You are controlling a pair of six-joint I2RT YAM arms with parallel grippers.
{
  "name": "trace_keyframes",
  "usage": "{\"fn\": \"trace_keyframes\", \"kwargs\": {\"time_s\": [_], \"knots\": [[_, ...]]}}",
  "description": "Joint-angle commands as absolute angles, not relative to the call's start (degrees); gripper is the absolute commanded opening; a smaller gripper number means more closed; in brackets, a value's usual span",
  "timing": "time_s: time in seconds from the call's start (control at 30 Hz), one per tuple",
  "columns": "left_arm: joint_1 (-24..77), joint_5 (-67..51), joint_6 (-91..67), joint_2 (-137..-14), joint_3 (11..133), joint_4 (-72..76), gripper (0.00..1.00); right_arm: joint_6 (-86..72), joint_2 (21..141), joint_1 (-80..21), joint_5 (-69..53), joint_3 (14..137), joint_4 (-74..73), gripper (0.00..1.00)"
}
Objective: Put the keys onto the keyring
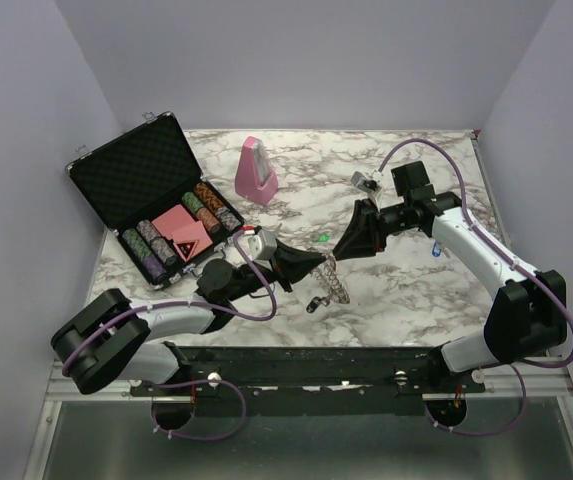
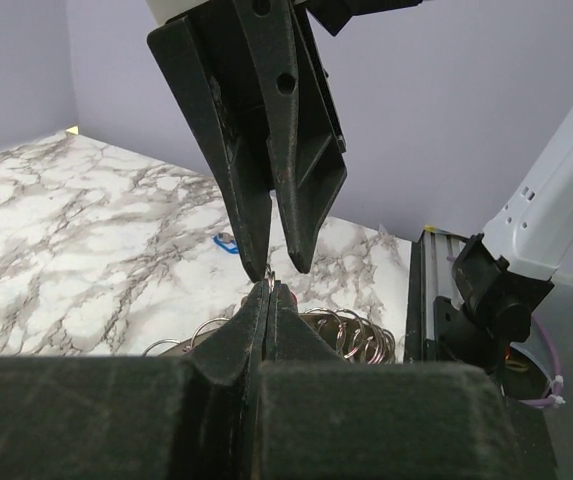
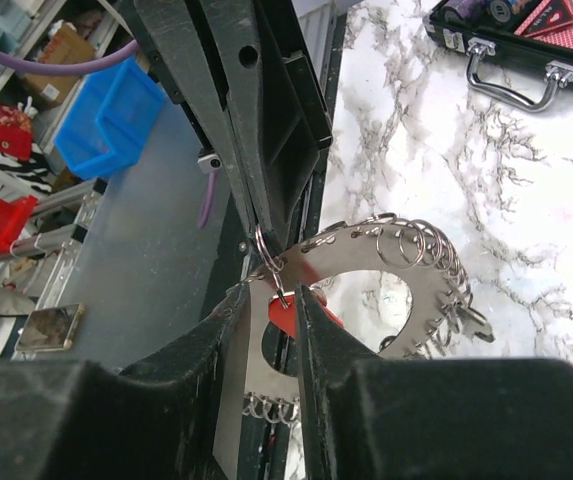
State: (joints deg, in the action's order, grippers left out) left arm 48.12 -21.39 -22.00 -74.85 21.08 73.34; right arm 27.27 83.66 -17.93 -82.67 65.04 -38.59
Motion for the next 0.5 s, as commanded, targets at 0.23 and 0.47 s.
{"fn": "trace_keyframes", "kwargs": {"time_s": [0.23, 0.47], "knots": [[48.3, -20.5, -20.5, -72.3, 23.6, 83.8, 0.00, 29.3, 84.0, -18.6, -81.3, 64.8, -39.3, 0.10], [48.3, -20.5, -20.7, -72.7, 24.3, 83.3, 0.00, 31.5, 83.8, -18.6, -81.9, 65.4, -41.2, 0.00]]}}
